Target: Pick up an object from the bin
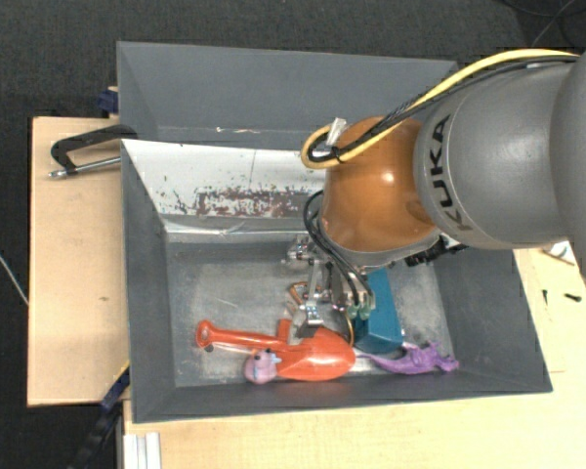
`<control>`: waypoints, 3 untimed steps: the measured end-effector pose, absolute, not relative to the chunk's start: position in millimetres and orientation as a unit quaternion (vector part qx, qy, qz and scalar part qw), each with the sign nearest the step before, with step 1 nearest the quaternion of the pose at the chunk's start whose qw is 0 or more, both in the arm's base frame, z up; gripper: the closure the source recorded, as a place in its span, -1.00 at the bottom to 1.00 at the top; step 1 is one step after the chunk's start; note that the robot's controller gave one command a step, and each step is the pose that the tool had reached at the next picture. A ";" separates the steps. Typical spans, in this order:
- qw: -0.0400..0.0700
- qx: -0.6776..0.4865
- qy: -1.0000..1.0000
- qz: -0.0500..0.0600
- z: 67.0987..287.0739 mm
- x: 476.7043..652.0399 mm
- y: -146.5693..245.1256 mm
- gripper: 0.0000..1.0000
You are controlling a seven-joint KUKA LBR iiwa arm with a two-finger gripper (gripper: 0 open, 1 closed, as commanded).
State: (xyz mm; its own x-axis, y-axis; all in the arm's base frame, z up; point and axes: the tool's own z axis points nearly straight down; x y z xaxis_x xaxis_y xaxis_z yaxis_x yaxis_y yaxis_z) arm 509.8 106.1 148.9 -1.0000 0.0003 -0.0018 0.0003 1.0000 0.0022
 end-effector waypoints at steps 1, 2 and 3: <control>0.001 0.000 1.000 0.001 148.9 509.8 106.1 -1.00; 0.003 -0.012 1.000 0.001 113.7 504.2 94.7 -1.00; -0.002 -0.035 0.999 0.000 73.4 494.2 101.1 -1.00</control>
Offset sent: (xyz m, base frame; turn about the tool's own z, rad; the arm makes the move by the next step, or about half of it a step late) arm -0.0109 -0.0195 -0.0573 -0.0352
